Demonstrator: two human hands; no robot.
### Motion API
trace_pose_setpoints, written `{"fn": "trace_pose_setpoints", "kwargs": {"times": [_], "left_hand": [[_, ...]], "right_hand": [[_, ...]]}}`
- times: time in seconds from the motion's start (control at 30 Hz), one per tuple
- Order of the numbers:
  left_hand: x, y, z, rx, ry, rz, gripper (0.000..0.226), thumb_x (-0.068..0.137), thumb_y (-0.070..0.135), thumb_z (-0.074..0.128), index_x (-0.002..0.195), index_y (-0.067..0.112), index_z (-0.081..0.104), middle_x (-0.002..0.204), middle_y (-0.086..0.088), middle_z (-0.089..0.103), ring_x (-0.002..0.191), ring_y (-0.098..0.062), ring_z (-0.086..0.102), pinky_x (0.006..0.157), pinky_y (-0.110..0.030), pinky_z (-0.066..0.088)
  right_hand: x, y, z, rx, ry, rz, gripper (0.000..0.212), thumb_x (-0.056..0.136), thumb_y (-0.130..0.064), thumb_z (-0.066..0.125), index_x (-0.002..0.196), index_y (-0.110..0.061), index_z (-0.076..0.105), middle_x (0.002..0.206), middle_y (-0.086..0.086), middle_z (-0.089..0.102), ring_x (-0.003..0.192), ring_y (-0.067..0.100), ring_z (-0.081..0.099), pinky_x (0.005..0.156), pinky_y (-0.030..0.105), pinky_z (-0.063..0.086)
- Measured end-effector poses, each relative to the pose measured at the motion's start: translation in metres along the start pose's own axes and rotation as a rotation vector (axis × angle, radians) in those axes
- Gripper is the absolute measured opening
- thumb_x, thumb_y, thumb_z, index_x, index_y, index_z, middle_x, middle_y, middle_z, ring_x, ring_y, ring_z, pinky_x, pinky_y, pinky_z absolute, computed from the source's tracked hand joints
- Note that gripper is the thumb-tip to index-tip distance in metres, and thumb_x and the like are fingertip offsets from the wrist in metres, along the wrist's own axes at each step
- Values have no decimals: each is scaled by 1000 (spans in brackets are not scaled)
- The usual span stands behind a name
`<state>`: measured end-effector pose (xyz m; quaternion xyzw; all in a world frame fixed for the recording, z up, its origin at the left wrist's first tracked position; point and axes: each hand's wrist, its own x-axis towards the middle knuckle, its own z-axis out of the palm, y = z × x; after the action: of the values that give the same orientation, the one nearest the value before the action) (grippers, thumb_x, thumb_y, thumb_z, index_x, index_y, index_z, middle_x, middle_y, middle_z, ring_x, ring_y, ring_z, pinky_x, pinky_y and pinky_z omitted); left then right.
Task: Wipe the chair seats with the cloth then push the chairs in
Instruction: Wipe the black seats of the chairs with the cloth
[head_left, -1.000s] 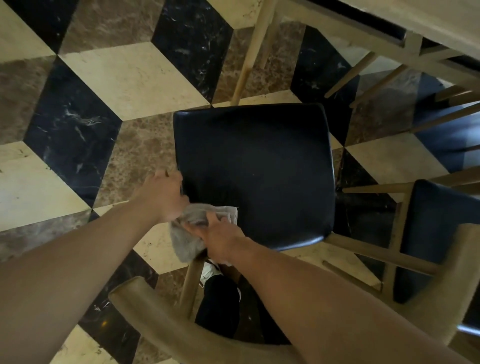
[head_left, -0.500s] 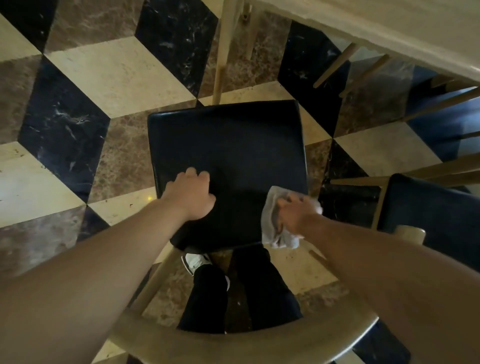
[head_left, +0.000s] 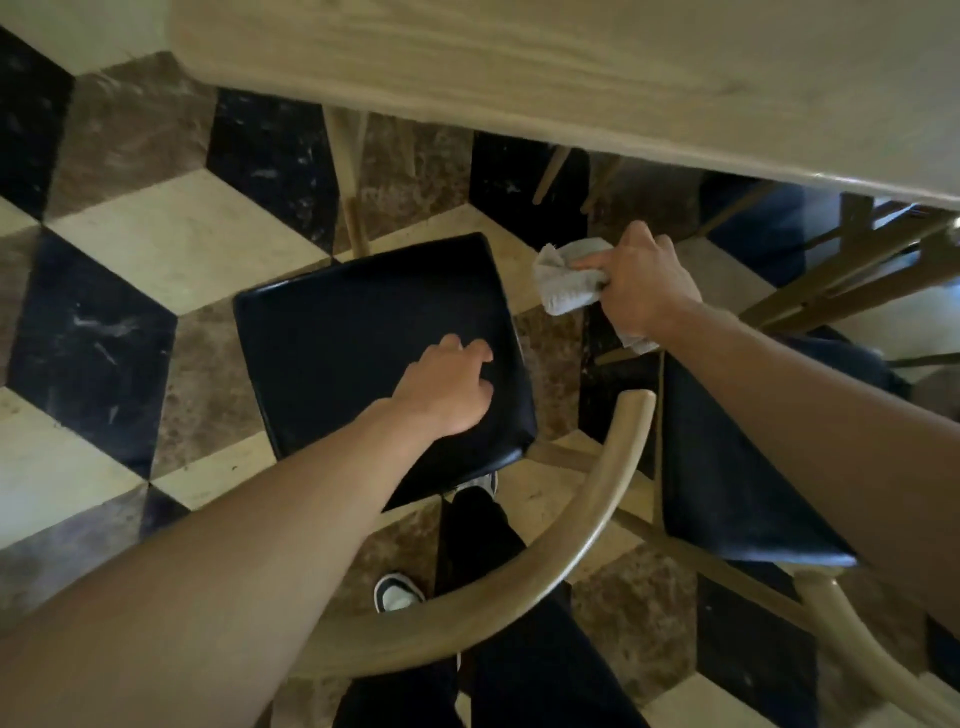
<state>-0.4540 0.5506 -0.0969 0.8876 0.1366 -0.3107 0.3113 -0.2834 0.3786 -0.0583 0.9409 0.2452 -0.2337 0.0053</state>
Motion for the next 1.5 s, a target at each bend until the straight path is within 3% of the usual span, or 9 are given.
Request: {"fn": "trace_pose_setpoints", "kwargs": {"times": [0.3, 0.57, 0.7, 0.87, 1.0, 1.17, 1.27, 1.43, 1.5], "left_hand": [[-73, 30, 11, -64, 162, 176, 42, 100, 30, 53, 140, 21, 48, 135, -7, 48, 117, -28, 52, 97, -49, 48], [-129, 6, 26, -118, 265, 218, 40, 100, 31, 52, 138, 20, 49, 131, -3, 49, 103, -20, 56, 87, -40, 51], [-158, -29, 24, -127, 323, 162, 37, 100, 31, 52, 134, 19, 52, 130, -2, 51, 104, -17, 56, 85, -35, 49], [-176, -63, 25, -120, 364, 68, 34, 100, 30, 52, 133, 17, 54, 129, -4, 52, 97, -16, 56, 78, -30, 45], [-181, -63, 29, -187, 415, 62, 32, 100, 29, 53, 130, 17, 58, 129, -3, 54, 106, -17, 57, 84, -29, 44], [-181, -61, 28, -222, 482, 41, 28, 100, 28, 54, 125, 18, 61, 125, -1, 55, 93, -9, 56, 74, -22, 39], [-183, -64, 26, -233, 502, 6, 28, 101, 27, 53, 125, 17, 62, 123, -1, 56, 93, -11, 57, 76, -26, 41], [-193, -65, 25, -251, 528, -14, 26, 101, 25, 51, 123, 16, 62, 120, -1, 57, 95, -14, 62, 80, -29, 48], [-198, -64, 26, -254, 551, -13, 24, 101, 25, 51, 121, 16, 63, 117, 0, 57, 94, -13, 62, 78, -28, 49]], "right_hand": [[-130, 1, 16, 63, 236, 26, 54, 94, -22, 61, 140, -50, 53, 110, -4, 29, 109, 29, 38, 92, 44, 46], [-211, -33, 66, 315, 91, 153, 62, 95, -21, 55, 149, -48, 41, 131, 6, 31, 111, 35, 48, 98, 45, 48], [-234, -57, 77, 406, 23, 164, 59, 93, -28, 61, 150, -39, 45, 137, 4, 27, 108, 33, 54, 89, 33, 44], [-249, -63, 79, 469, -71, 131, 60, 97, -47, 54, 154, -38, 39, 138, -4, 21, 114, 25, 49, 98, 32, 43], [-226, -55, 81, 335, 47, 112, 54, 99, -63, 40, 143, -32, 48, 137, 1, 22, 116, 34, 46, 99, 50, 50], [-189, -39, 69, 231, 141, 188, 50, 98, -59, 44, 132, -26, 58, 140, 5, 22, 118, 40, 34, 99, 53, 45], [-204, -52, 73, 207, 193, 95, 39, 98, -57, 41, 120, -29, 57, 123, -5, 25, 116, 36, 32, 93, 59, 49], [-259, -96, 83, 73, 121, -110, 35, 101, -53, 43, 123, -27, 50, 123, 17, 46, 110, 42, 51, 79, 51, 57], [-276, -117, 82, 17, 19, -160, 46, 100, -49, 36, 131, -18, 48, 130, 16, 46, 114, 34, 45, 92, 46, 52]]}}
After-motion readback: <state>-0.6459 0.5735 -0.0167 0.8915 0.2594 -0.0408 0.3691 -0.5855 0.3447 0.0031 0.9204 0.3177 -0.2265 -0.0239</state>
